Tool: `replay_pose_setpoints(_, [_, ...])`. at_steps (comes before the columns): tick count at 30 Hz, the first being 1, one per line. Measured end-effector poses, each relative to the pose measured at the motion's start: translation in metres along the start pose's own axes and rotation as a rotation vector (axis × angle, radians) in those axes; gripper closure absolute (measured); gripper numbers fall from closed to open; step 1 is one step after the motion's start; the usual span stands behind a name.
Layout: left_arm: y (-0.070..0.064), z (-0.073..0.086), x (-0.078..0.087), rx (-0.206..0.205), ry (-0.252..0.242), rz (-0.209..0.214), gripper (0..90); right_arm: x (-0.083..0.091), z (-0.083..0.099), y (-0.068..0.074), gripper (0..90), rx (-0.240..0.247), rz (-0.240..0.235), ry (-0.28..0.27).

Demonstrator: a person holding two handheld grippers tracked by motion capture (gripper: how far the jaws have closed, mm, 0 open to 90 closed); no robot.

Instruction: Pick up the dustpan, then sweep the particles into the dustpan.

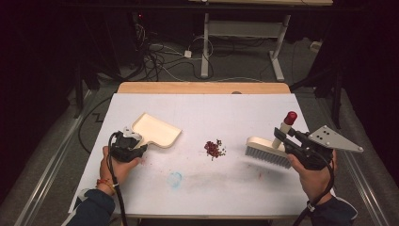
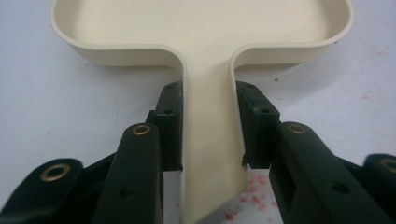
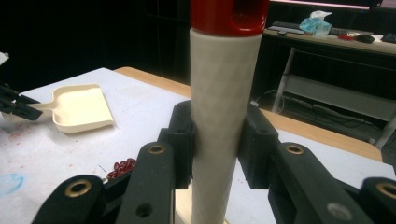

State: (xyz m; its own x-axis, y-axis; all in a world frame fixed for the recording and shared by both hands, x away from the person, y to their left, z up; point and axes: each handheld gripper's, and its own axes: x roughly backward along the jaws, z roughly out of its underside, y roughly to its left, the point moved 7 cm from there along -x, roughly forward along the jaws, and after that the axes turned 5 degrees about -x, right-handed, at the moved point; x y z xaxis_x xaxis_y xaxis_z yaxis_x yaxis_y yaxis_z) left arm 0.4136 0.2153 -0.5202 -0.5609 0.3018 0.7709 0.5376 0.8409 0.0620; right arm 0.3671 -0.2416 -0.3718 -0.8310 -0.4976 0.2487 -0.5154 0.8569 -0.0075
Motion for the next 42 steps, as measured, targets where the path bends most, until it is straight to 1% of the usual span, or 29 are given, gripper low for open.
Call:
replay_pose_setpoints(2, [0.000,-0.001,0.004,-0.001,-0.007,0.003,63.7,0.000,0.000,0.000,69.3,-0.001,0.000,-0.001])
replay_pose_setpoints(6, [-0.001,0.000,0.012,-0.017,-0.018,0.009,63.7,-0.001,0.001,-0.001,69.3,-0.003,0.000,0.004])
replay_pose_setpoints(8, [-0.002,0.000,0.016,-0.023,-0.024,0.012,63.7,-0.002,0.000,-0.002,69.3,-0.011,0.005,0.003])
replay_pose_setpoints(9, [-0.003,0.001,0.021,-0.035,-0.026,0.013,63.7,-0.003,-0.001,-0.004,69.3,-0.017,0.010,-0.002])
replay_pose_setpoints(10, [-0.003,0.001,0.021,-0.035,-0.026,0.013,63.7,-0.003,-0.001,-0.004,69.3,-0.017,0.010,-0.002])
replay_pose_setpoints(11, [-0.004,0.001,0.023,-0.038,-0.030,0.016,63.7,-0.004,-0.002,-0.003,69.3,-0.030,0.007,-0.005])
replay_pose_setpoints(12, [-0.005,0.003,0.028,-0.054,-0.032,0.018,63.7,-0.005,-0.003,-0.003,69.4,-0.029,0.009,-0.006])
replay_pose_setpoints(14, [-0.005,0.004,0.031,-0.055,-0.037,0.020,63.7,-0.006,-0.004,-0.003,69.3,-0.026,0.010,-0.008])
replay_pose_setpoints(15, [-0.006,0.005,0.033,-0.055,-0.040,0.026,63.7,-0.008,-0.006,-0.002,69.3,-0.016,0.012,-0.013])
replay_pose_setpoints(20, [-0.009,0.011,0.042,-0.079,-0.036,0.039,63.7,-0.016,-0.008,0.000,69.4,-0.019,0.005,-0.013])
replay_pose_setpoints(21, [-0.009,0.012,0.043,-0.083,-0.032,0.040,63.7,-0.019,-0.009,0.000,69.3,-0.014,0.002,-0.014])
replay_pose_setpoints(22, [-0.012,0.015,0.044,-0.096,-0.023,0.041,63.7,-0.022,-0.009,0.000,69.4,-0.021,0.005,-0.014])
replay_pose_setpoints(25, [-0.016,0.018,0.046,-0.101,-0.018,0.049,63.7,-0.027,-0.011,-0.001,69.3,-0.031,0.004,-0.018])
replay_pose_setpoints(26, [-0.020,0.021,0.047,-0.109,-0.014,0.059,63.7,-0.032,-0.016,-0.002,69.3,-0.028,0.006,-0.025])
replay_pose_setpoints(27, [-0.020,0.021,0.047,-0.109,-0.014,0.059,63.7,-0.035,-0.018,-0.002,69.3,-0.030,0.008,-0.025])
replay_pose_setpoints(30, [-0.026,0.023,0.047,-0.132,0.001,0.071,63.7,-0.042,-0.023,-0.002,69.3,-0.015,0.015,-0.032])
replay_pose_setpoints(31, [-0.028,0.024,0.047,-0.140,0.001,0.074,63.7,-0.051,-0.028,-0.002,69.4,-0.018,0.021,-0.031])
replay_pose_setpoints(34, [-0.036,0.026,0.048,-0.164,0.009,0.088,63.7,-0.066,-0.035,0.000,69.3,-0.014,0.017,-0.031])
replay_pose_setpoints(35, [-0.038,0.027,0.048,-0.169,0.013,0.096,63.7,-0.071,-0.037,0.001,69.3,-0.012,0.018,-0.024])
replay_pose_setpoints(36, [-0.040,0.029,0.048,-0.173,0.017,0.106,63.7,-0.071,-0.037,0.001,69.3,-0.012,0.018,-0.024])
replay_pose_setpoints(37, [-0.043,0.031,0.049,-0.179,0.023,0.113,63.7,-0.082,-0.039,0.003,69.4,-0.004,0.024,-0.014])
replay_pose_setpoints(38, [-0.046,0.032,0.049,-0.195,0.028,0.115,63.7,-0.088,-0.040,0.003,69.4,-0.001,0.020,-0.003])
replay_pose_setpoints(40, [-0.052,0.035,0.050,-0.215,0.039,0.126,63.7,-0.100,-0.039,0.006,69.4,-0.019,0.003,0.016])
replay_pose_setpoints(41, [-0.055,0.036,0.051,-0.221,0.039,0.135,63.7,-0.106,-0.039,0.006,69.3,-0.026,0.003,0.024])
replay_pose_setpoints(42, [-0.058,0.036,0.052,-0.229,0.041,0.145,63.7,-0.111,-0.038,0.007,69.3,-0.022,0.005,0.030])
